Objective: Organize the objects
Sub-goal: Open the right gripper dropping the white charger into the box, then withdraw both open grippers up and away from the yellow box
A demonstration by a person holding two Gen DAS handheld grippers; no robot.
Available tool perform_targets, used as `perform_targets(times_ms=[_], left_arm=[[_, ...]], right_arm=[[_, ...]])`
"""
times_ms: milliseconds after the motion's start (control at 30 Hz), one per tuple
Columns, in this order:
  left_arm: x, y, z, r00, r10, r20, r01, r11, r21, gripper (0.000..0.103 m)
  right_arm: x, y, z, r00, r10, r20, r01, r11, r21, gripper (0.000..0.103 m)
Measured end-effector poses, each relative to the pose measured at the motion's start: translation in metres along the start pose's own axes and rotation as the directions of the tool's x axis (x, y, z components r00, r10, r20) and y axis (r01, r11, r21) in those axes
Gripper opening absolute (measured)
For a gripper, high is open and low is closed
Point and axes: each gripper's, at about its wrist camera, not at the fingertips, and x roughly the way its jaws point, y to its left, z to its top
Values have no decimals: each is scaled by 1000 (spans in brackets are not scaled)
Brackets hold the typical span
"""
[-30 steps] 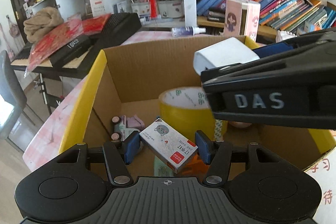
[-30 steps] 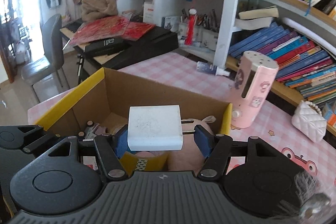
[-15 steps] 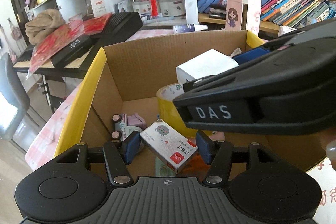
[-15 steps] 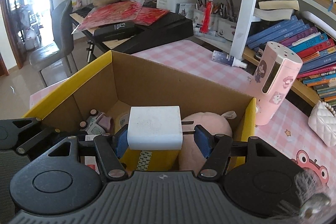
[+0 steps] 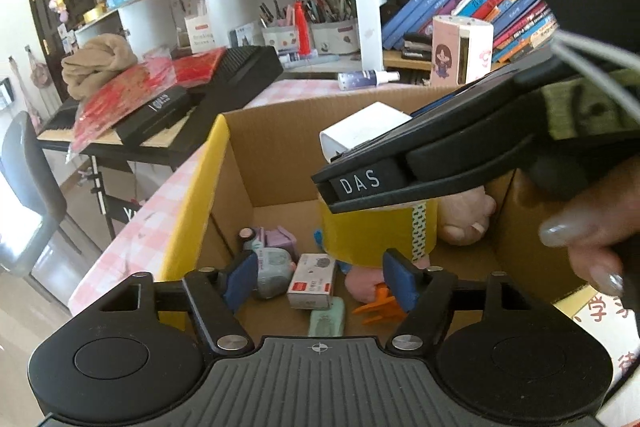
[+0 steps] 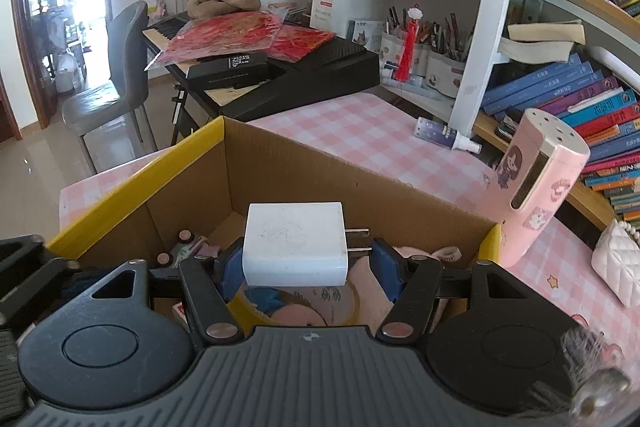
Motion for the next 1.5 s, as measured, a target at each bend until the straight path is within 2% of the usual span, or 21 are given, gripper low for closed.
perform_targets(times_ms=[467,733,933,1200,1367,1500], left_arm=[[-10,19,-9,1000,22,-15,-23,998,-57,74],[-14,20,-10,1000,23,-5,-24,998,-57,74],[-18,21,-11,1000,22,4,-22,998,-64,74],[-27,24,-14,1000,19,18,-18,997,-70,74],[-35,26,-15,999,7,32,-5,997,-71,75],[-49,27,-17,998,-10,54,14,997,-73,75]], right_arm=[[32,34,7,995,46,-85,-59,985,-161,62],[38,45,9,990,78,-117,-101,973,-210,62],[37,46,8,990,76,-115,-99,972,-211,63],[21,46,9,995,55,-80,-70,978,-197,66],[-8,42,6,999,26,-26,-30,987,-157,67],[-41,35,1,999,-30,34,33,996,-83,70]])
